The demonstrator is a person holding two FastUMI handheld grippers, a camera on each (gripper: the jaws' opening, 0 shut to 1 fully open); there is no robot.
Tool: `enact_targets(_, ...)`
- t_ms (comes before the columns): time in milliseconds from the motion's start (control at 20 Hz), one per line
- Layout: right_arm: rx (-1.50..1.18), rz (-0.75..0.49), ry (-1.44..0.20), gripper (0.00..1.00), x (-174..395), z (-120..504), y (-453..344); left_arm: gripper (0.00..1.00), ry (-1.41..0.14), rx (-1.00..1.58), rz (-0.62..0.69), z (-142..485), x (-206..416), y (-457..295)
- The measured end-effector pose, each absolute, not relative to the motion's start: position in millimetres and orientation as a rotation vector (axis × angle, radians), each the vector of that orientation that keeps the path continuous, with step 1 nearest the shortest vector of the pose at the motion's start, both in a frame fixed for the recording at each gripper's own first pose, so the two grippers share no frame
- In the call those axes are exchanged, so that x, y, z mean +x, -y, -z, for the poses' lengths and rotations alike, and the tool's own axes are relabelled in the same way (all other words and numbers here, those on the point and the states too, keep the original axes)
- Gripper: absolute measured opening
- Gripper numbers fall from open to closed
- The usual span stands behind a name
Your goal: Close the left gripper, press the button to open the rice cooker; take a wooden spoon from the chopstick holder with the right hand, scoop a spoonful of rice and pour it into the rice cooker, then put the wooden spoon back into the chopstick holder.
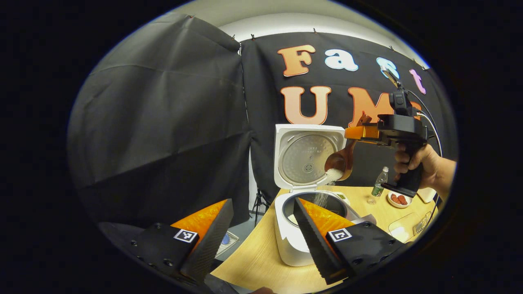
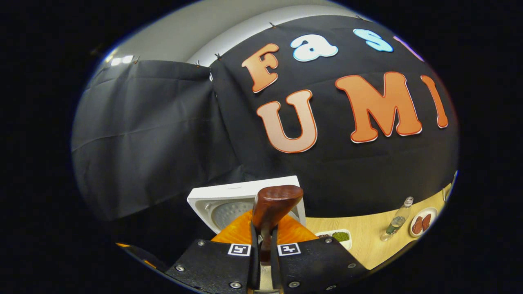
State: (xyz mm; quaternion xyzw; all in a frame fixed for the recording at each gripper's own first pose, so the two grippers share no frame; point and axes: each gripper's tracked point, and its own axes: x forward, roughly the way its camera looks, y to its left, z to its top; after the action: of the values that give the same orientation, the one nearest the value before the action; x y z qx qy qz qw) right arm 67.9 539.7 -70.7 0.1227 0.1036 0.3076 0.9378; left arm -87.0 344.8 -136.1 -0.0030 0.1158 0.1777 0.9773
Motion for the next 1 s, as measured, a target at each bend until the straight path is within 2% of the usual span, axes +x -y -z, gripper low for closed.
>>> enact_targets(550,0.010,-0.731,0.039,0.10,37.7,16.0,-559.5,1.00,-0.233,-0.003,-0.371,135.9,-94.1,-346.0)
enact_targets(900,-0.125,-0.762,0.110,0.09,18.6,15.7,-569.0,1.00,-0.223,-0.005,-0.374,133.3,-98.8,-346.8)
enact_targets(1000,-0.097,-0.777,0.075,0.10,14.6,22.0,-567.7,1.00,-0.230,-0.010,-0.384,135.8,-99.6,-346.6)
